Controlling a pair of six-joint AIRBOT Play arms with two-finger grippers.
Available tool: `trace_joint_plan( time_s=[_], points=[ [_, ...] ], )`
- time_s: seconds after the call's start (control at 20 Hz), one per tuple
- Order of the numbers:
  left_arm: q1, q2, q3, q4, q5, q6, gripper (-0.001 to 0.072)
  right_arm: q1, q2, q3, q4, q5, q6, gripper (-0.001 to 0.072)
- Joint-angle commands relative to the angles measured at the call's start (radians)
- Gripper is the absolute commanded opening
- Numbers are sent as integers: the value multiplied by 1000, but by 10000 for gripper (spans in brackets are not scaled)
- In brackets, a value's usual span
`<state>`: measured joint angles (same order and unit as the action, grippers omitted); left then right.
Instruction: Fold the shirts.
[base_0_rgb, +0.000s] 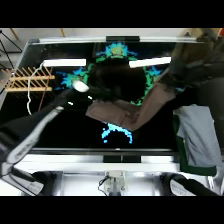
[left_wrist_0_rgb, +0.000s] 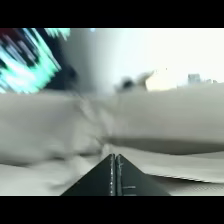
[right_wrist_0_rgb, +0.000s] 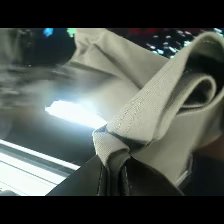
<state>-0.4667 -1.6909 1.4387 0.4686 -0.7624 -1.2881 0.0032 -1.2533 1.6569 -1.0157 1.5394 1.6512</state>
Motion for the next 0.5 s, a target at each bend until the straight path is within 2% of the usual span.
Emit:
trace_joint_plan(
  time_s=[0.0,0.15,0.3,0.45],
  points=[
    [204,197,0,353,-93,-148,31,126,-109,0,36,-177,-19,76],
    [433,369,0,505,-183,-202,31,275,-222,0,52,-333,-43,76],
    [632,488,0,512,-264,-202,31,377,-357,0,92,-469,-43,76],
    [746,559,0,511,-286,-202,31,434,-490,0,175,-552,-40,76]
  ],
)
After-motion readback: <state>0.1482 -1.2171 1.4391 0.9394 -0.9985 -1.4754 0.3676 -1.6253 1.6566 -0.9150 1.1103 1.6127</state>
